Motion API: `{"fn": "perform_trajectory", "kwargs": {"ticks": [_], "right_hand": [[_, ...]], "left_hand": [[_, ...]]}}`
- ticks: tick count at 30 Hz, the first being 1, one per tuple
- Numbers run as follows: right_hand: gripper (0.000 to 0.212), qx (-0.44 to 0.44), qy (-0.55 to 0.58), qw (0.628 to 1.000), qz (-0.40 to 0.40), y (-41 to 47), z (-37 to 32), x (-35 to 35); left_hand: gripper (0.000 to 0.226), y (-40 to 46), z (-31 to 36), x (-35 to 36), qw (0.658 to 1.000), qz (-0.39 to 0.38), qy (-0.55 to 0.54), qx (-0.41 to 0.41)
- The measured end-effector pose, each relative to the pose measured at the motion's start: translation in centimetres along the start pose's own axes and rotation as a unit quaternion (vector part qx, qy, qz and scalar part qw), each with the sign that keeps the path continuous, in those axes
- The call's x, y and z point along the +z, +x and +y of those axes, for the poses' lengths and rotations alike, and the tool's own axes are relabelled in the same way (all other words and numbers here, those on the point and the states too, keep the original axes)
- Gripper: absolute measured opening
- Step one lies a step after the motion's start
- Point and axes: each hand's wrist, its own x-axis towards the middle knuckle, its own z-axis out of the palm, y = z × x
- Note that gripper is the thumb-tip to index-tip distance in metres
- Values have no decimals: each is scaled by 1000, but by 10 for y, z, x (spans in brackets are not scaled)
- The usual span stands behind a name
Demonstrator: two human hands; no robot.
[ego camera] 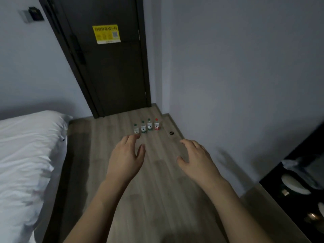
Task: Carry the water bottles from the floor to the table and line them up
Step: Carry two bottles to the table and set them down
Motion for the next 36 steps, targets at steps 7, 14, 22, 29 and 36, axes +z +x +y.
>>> {"fn": "perform_trajectory", "kwargs": {"ticks": [7, 14, 22, 29, 36], "right_hand": [[54, 4, -7, 1000, -29, 102, -20, 41], [54, 3, 6, 1000, -18, 238, -79, 87], [53, 18, 24, 999, -23, 365, -128, 137], [53, 66, 34, 996, -47, 466, -116, 175], [53, 68, 41, 995, -55, 609, -91, 209]], "left_hand": [[42, 89, -62, 27, 1000, -23, -5, -16], [42, 214, -153, 25, 1000, -19, -14, 3], [43, 336, -248, 23, 999, -40, -12, 1], [43, 424, -294, 73, 993, -117, -19, -17], [45, 560, -323, 123, 990, -142, 16, -14]]}}
